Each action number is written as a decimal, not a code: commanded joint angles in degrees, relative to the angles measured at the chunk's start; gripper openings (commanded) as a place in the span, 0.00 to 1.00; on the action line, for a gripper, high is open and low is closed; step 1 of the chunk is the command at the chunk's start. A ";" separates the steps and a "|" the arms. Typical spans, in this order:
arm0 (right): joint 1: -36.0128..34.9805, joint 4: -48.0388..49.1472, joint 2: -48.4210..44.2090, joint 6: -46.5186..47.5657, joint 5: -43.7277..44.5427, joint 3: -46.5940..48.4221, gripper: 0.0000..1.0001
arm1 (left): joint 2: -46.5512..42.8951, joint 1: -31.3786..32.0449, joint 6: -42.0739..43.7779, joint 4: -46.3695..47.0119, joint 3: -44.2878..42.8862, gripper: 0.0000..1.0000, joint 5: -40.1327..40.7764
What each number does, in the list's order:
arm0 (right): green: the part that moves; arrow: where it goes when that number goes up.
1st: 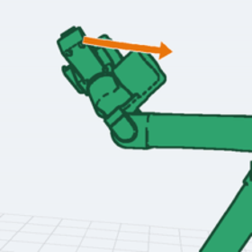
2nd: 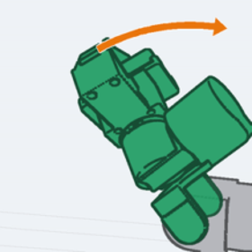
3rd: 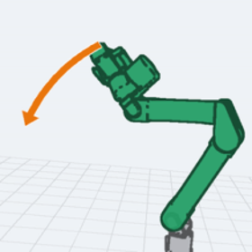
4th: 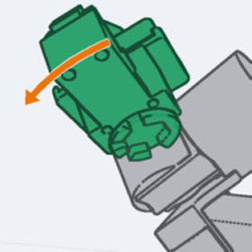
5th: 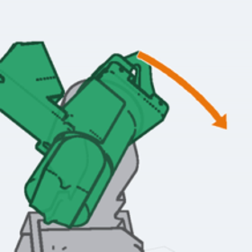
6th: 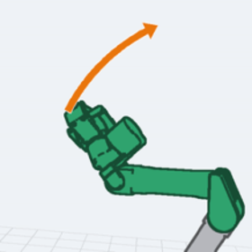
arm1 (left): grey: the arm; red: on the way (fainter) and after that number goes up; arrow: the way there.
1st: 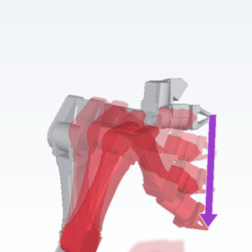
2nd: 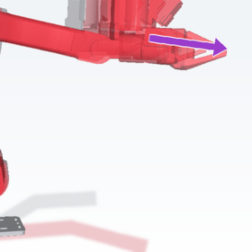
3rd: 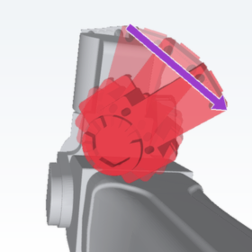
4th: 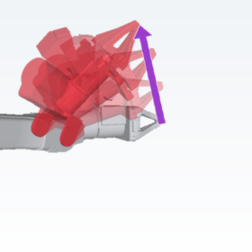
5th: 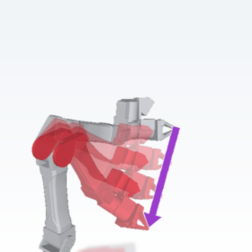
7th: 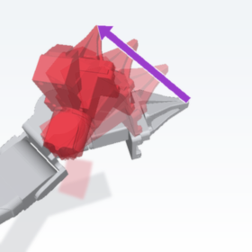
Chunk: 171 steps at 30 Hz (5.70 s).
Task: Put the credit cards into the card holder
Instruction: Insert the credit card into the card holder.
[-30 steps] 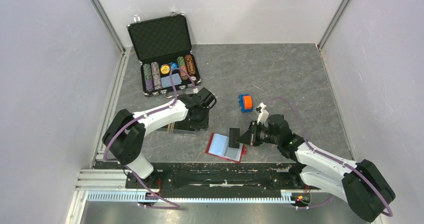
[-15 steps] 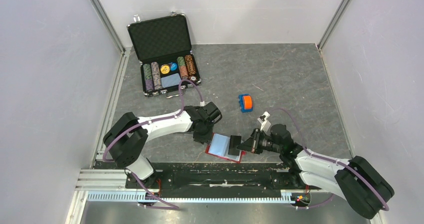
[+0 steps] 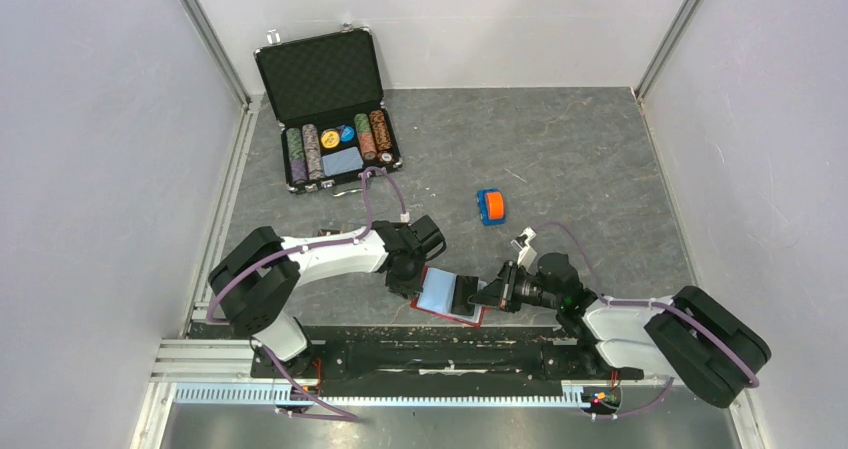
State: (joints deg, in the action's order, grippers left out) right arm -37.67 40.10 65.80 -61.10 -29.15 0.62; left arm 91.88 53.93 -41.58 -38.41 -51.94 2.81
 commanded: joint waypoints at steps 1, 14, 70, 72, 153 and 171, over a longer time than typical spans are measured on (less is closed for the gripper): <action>-0.35 8.27 3.03 -2.33 -1.15 -1.90 0.00 | 0.13 1.13 -2.66 0.36 1.29 0.24 -0.07; -1.84 7.93 9.79 -1.20 0.47 -1.02 0.00 | -0.04 2.76 -4.30 0.36 1.80 0.21 -0.62; 1.11 14.15 26.71 2.92 -8.92 9.86 0.00 | 0.89 6.82 -4.66 -0.96 1.32 0.15 -1.76; 1.11 8.58 24.99 6.45 -7.63 11.32 0.00 | 0.88 6.91 -4.69 -0.96 1.40 0.15 -1.75; -8.55 -24.73 17.36 21.43 11.32 24.69 0.59 | 0.31 8.55 -4.95 1.28 -0.59 0.07 -1.58; -11.05 -14.43 22.38 18.14 5.17 23.43 0.24 | 4.49 8.38 -1.37 -1.08 -6.94 0.04 0.12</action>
State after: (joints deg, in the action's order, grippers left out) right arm -47.64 23.40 87.39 -42.00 -22.24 25.36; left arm 94.91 61.91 -45.01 -42.04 -55.29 2.44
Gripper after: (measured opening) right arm 0.271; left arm 0.044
